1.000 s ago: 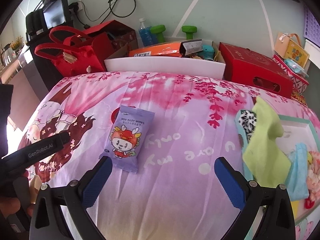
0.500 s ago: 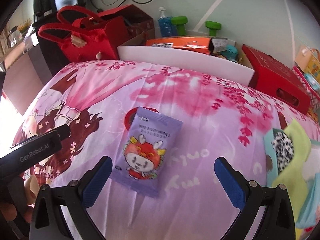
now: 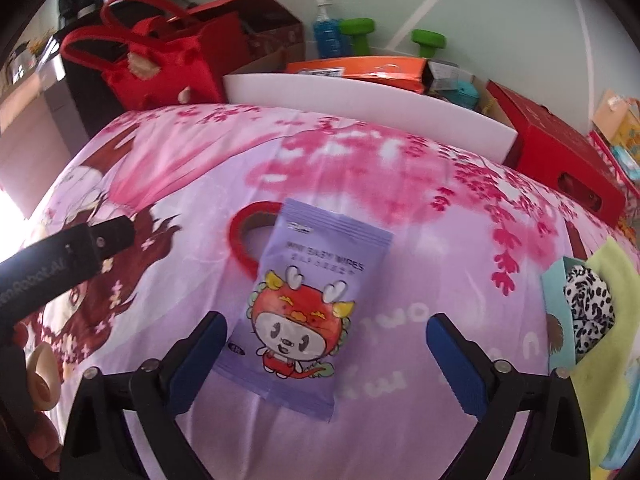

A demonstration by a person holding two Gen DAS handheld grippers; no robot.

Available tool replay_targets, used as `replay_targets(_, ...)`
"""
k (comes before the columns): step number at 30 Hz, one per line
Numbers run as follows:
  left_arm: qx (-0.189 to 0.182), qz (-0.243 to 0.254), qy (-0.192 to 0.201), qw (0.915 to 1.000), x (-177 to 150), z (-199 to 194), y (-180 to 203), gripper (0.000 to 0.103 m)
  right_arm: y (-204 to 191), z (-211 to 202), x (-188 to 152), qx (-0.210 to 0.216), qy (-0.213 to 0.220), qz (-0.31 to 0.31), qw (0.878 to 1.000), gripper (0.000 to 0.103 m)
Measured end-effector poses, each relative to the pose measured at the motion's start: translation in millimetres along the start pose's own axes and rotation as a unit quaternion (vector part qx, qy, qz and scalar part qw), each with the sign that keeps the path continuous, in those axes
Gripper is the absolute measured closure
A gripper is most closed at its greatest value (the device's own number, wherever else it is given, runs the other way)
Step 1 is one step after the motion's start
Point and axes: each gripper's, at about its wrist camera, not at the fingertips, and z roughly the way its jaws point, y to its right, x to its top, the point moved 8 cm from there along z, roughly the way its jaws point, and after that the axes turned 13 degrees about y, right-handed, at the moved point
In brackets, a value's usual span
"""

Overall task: Organize soft objects
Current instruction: 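Grasp the purple baby-wipes pack with the right tool while the left tool grasps the red tape roll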

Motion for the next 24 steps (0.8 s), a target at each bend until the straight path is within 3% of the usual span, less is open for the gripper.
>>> replay_targets(11, -0.064, 0.017, -0.003, 0.9978, -3.7, 7.0, 44.2, 0.013, 21.1, 3.3, -3.4, 0.001, -0.009, 0.043, 0.999, 0.026)
replay_targets(15, -0.075, 0.036, 0.001, 0.9966, -5.8, 7.7, 57.7, 0.013, 23.7, 2.7, -3.7, -0.003, -0.006, 0.044, 0.999, 0.047)
replay_targets(24, -0.09, 0.077, -0.006, 0.993, -14.3, 13.3, 84.2, 0.013, 49.8, -2.2, -5.0, -0.022, 0.0, 0.067, 0.997, 0.049)
